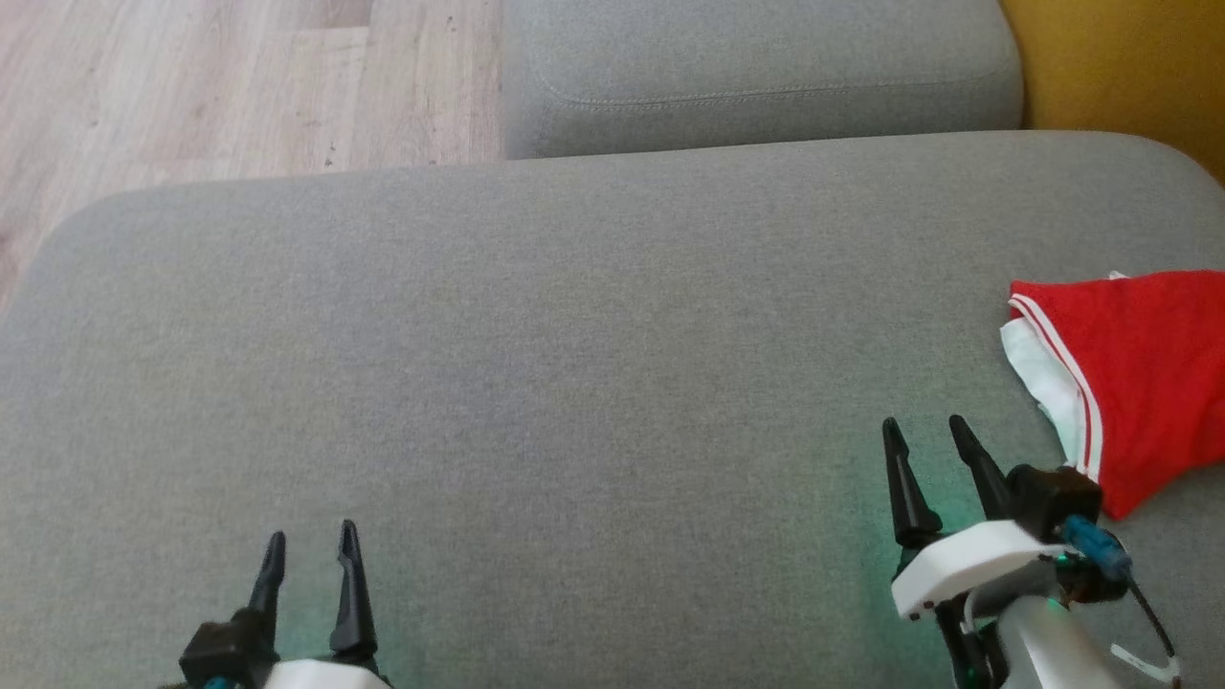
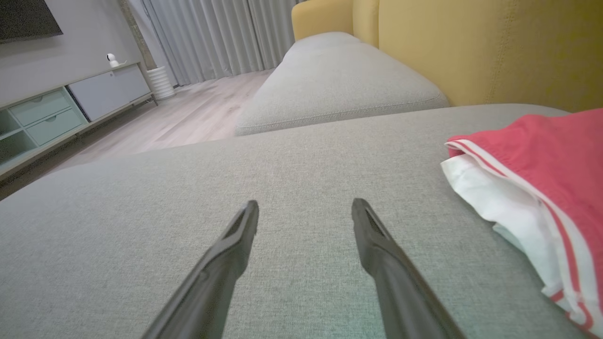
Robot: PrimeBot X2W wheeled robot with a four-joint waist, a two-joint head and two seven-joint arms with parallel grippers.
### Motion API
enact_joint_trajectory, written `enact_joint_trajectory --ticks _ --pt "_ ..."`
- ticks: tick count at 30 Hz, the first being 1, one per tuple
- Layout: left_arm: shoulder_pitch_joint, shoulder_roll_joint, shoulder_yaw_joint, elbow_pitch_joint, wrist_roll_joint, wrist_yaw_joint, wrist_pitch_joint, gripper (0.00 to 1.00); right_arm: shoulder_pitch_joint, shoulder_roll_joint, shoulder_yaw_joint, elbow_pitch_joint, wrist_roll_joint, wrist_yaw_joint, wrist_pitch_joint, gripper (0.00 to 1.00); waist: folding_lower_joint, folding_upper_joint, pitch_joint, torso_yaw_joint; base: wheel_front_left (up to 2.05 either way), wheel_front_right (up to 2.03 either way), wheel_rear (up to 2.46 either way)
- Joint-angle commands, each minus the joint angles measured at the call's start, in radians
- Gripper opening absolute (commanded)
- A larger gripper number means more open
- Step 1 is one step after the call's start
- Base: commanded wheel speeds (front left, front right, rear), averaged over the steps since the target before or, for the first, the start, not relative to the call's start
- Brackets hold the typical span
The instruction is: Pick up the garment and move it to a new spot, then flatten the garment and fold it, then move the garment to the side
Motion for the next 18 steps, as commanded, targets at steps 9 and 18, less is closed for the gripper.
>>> enact_joint_trajectory --ticks 9,18 --pt "0.007 -0.002 0.007 0.061 -0.037 -0.006 0.013 0.0 0.028 0.004 -0.006 0.05 0.033 0.0 0.015 0.0 0.0001 -0.0001 -0.003 -0.001 0.0 0.0 0.0" --pt "-0.002 -0.002 0.016 0.042 -0.137 -0.012 0.038 0.0 0.033 0.003 -0.018 0.018 0.136 0.0 0.04 0.0 0.0001 -0.0001 -0.002 0.0 0.0 0.0 0.0"
